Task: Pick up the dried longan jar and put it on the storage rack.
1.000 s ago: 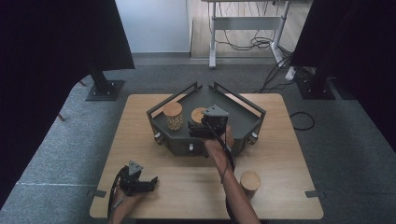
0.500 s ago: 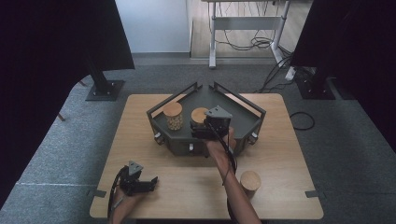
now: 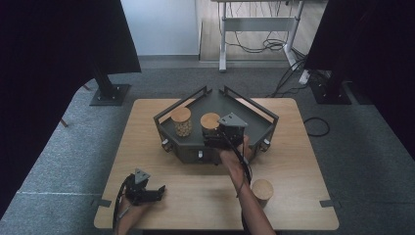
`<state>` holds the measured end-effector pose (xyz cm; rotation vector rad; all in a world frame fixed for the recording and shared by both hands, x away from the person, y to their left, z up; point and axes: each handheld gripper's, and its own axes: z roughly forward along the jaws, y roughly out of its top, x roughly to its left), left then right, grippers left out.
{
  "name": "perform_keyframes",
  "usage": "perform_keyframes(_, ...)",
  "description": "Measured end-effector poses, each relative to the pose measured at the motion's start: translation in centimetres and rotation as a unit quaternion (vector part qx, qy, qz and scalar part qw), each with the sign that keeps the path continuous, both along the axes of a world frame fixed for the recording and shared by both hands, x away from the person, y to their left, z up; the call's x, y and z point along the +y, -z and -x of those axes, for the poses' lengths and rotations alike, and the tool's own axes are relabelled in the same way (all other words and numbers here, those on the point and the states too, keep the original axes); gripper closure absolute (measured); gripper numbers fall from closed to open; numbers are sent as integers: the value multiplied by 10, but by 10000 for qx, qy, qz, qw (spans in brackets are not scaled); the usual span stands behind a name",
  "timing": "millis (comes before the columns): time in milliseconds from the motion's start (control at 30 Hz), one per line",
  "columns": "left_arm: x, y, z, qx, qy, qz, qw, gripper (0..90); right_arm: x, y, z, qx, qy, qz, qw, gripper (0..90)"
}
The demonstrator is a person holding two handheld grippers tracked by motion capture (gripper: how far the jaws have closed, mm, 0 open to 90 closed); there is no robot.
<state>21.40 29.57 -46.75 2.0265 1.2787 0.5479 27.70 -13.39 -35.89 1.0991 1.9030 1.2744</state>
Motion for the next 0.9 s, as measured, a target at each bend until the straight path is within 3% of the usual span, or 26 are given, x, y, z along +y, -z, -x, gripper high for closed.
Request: perform_keyframes(900,0,0,0,11,23,-6,10000,33,-27,0,23,-14,-102,13,9999,79)
